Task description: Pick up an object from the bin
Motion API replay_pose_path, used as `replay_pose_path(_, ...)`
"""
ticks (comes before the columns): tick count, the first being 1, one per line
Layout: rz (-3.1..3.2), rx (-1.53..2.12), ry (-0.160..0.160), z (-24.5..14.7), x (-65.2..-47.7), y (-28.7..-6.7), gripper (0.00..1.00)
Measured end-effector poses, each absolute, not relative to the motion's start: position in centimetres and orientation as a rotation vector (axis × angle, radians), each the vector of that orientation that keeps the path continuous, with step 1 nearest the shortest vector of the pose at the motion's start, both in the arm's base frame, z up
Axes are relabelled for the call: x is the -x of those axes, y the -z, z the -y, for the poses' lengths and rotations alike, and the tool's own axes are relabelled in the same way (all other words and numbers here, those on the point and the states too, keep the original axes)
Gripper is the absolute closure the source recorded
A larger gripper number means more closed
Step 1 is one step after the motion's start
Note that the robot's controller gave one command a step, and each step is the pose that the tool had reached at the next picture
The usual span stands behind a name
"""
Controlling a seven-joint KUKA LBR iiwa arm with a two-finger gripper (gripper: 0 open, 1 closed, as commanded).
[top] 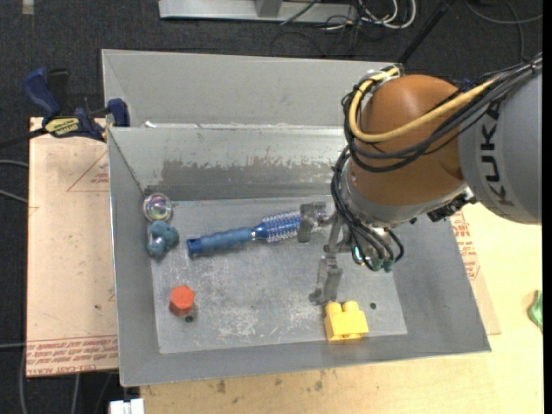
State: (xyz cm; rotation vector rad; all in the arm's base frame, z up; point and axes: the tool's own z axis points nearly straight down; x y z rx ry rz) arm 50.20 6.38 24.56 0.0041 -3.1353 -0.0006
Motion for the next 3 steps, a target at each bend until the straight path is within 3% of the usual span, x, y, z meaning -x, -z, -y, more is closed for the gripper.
replay_pose_path(1,3.104,0.468,0.001,-11.2,-54.1,-15.3,0.00)
replay_pose_path(2,3.080,0.625,0.002,-13.5,-59.3,-8.7,0.00)
replay_pose_path(3,3.105,0.524,0.005,-15.4,-61.1,-7.1,0.00)
